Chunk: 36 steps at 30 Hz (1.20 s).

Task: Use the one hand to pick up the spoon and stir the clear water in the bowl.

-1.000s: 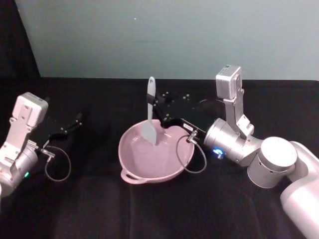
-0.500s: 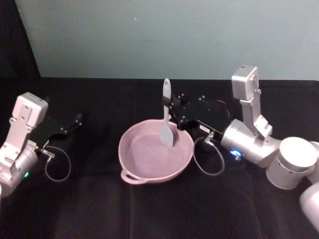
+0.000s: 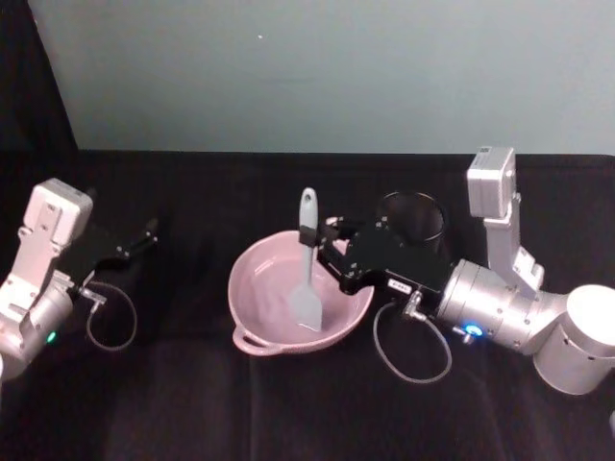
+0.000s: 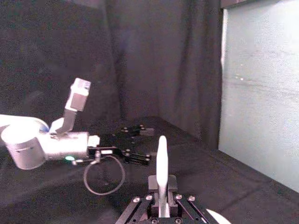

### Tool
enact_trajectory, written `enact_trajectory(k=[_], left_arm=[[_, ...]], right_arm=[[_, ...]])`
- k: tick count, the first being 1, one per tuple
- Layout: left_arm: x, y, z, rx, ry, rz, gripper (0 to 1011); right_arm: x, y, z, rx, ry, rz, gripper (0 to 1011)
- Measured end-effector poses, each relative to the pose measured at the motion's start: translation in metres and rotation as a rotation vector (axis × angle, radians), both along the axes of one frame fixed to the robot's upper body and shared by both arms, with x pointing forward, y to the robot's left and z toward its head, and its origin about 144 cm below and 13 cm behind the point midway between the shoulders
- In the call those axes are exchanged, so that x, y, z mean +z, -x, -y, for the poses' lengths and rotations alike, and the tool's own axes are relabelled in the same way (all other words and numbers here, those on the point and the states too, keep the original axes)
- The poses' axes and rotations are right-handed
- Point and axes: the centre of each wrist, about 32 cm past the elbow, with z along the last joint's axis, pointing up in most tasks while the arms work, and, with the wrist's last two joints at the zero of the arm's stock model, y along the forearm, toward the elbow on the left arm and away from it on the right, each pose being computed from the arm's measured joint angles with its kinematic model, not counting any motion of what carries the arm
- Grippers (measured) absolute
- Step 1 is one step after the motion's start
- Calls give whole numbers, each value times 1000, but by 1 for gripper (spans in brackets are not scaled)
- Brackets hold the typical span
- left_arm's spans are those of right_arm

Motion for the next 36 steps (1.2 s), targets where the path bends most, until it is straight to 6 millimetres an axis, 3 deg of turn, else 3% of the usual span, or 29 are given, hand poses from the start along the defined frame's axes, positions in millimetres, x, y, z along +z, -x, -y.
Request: enact_trajectory(k=[12,23,31,36], left_arm=[[0,0,0,0,0,0,1011],[0,0,0,0,0,0,1011],[0,0,0,0,0,0,1011],[0,0,0,0,0,0,1011]], right_arm=[[-12,-6,-29,6,-48,-22,111],[-26,-20,-50,-105,-96,84,111],[-32,-30,-52,-195,-79,119,111],[-32,-35,-43,-245,-53,134,111]])
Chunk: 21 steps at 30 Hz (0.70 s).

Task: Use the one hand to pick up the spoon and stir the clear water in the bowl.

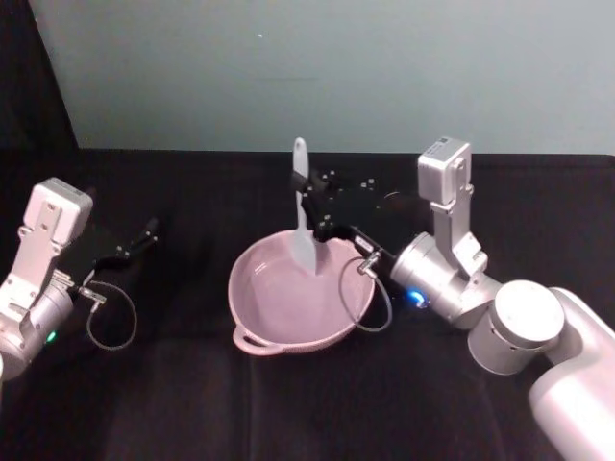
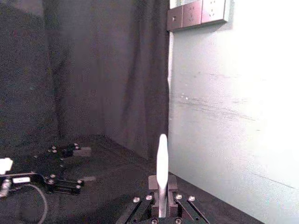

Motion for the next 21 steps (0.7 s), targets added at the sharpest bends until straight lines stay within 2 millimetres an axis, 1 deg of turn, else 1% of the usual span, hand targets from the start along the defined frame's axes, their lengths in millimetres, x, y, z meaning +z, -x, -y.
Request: enact_trajectory(k=[5,8,9,10,13,17,21], left_arm=[[0,0,0,0,0,0,1011],[0,0,0,0,0,0,1011],[0,0,0,0,0,0,1011],[0,0,0,0,0,0,1011],[0,0,0,0,0,0,1011],[0,0,0,0,0,0,1011],[0,0,0,0,0,0,1011]], right_arm=[[3,2,12,-12,26,-8,111],[9,9,22,8,49,-27,111],[9,9,22,8,49,-27,111],[11,14,27,23,58,-40,111],[15,22,32,55,63,-58,111],[17,34,35,99,59,-83,111],[16,43,33,141,49,-106,111]])
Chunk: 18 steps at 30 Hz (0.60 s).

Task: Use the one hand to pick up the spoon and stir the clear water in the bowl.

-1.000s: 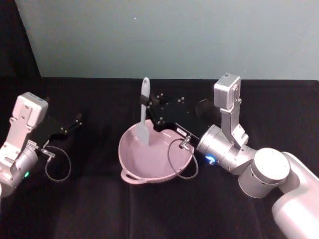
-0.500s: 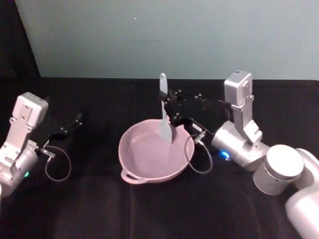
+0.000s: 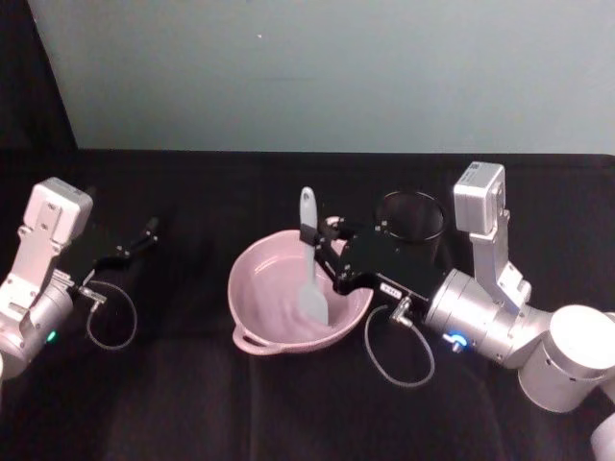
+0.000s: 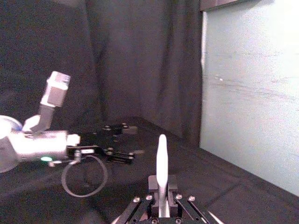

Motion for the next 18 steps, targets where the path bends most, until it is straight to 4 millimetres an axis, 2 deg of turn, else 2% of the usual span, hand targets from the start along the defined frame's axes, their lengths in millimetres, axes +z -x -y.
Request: enact_trajectory(k=[9,18], left_arm=[[0,0,0,0,0,0,1011],[0,0,0,0,0,0,1011]], right_arm=[[-5,7,-19,59,-62,-32,111],[-12,-3,-34,55,-98,-28,111]])
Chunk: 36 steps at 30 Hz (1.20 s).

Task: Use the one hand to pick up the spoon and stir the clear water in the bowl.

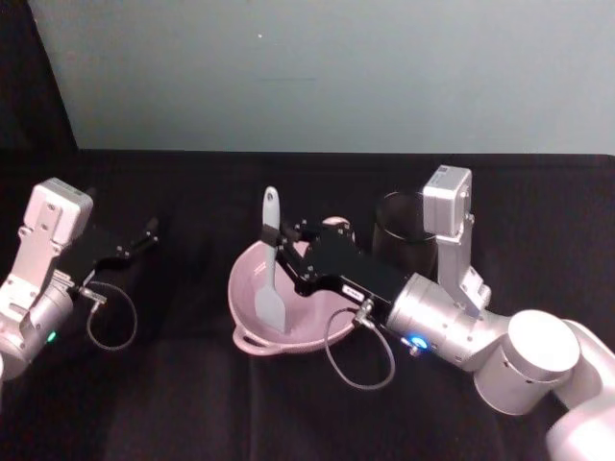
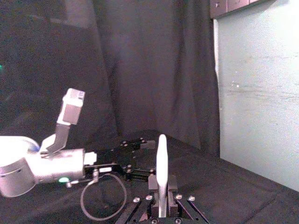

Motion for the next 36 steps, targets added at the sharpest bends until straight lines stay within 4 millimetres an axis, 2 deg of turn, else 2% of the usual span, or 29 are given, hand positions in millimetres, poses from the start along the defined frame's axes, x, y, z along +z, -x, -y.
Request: enact_trajectory(k=[13,23,28,36], left_arm=[[0,0,0,0,0,0,1011],[0,0,0,0,0,0,1011],[0,0,0,0,0,0,1011],[0,0,0,0,0,0,1011]], right_arm=[[-15,-30,-17,-107,-40,39,111],[-20,-40,-6,-190,-8,98,111],[-17,-38,4,-197,15,105,111],[-12,-20,18,-137,32,87,111]])
